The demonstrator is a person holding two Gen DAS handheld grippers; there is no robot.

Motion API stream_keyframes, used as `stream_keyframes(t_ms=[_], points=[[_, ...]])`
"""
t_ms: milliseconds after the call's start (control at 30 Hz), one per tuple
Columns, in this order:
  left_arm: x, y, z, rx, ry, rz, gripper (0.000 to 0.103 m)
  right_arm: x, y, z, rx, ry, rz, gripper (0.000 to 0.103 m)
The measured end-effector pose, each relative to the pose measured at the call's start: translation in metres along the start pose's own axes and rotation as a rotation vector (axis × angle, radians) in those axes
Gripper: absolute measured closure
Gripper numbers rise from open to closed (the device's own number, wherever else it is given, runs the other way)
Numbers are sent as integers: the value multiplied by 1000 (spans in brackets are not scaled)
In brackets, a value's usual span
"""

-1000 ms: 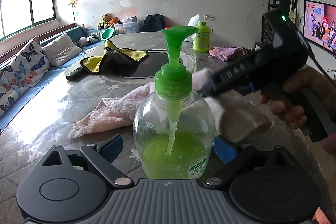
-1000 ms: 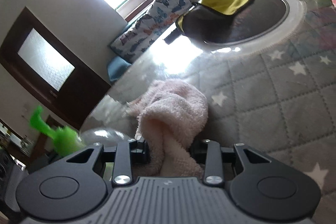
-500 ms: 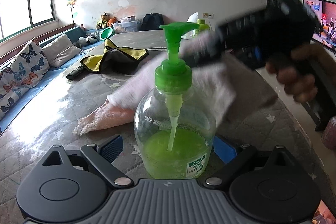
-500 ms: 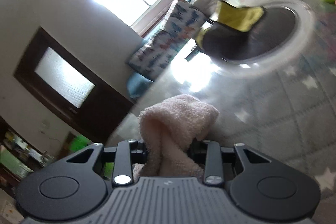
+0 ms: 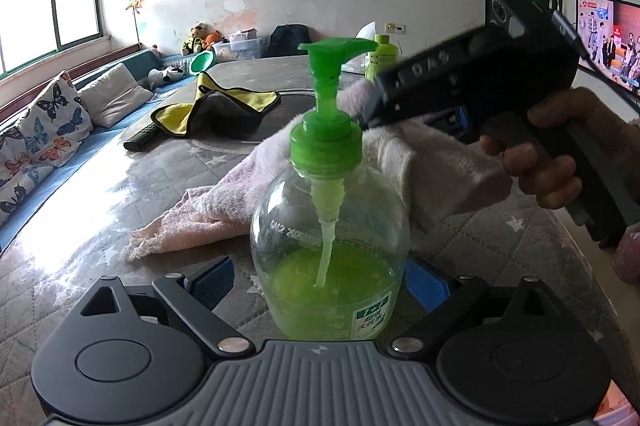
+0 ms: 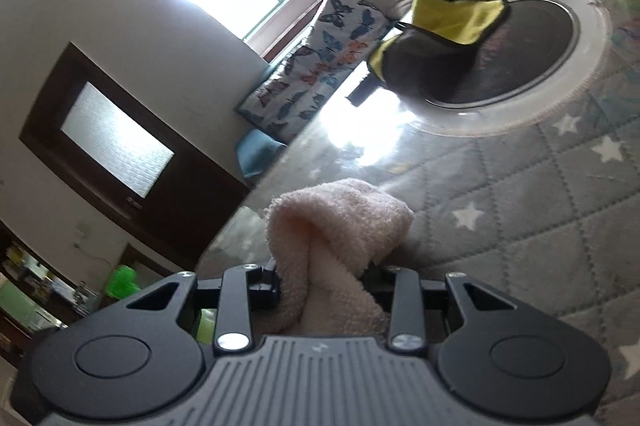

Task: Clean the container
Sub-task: 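Rub the pink towel across the bottle shoulder with the right tool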

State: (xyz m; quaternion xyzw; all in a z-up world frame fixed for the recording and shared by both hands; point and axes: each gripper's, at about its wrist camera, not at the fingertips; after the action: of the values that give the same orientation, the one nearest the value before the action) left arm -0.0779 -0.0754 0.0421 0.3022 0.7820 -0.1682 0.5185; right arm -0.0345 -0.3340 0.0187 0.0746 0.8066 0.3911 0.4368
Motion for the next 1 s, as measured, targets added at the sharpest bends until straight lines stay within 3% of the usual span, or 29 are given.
stream_keyframes(t_ms=[233,633,1000], points=[[-2,-3,0,-3,-6,7,7,14,-5,3,89,43,-74,69],[-9,-1,-9,-21,-23,-5,7,21,-5,-12,98,28,-107,68],[-12,-3,-8,2,-36,-24,7,9,11,-32,141,-25,-216,58]])
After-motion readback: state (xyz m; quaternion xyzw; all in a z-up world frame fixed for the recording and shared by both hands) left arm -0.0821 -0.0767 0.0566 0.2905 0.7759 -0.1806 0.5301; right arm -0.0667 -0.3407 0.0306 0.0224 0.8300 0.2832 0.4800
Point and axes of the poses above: each gripper's, at about its wrist camera, not at the fingertips, and z roughly the way its jaws point, y to its left, x to its underside, and after that the axes turned 12 degrees about -y, right-handed
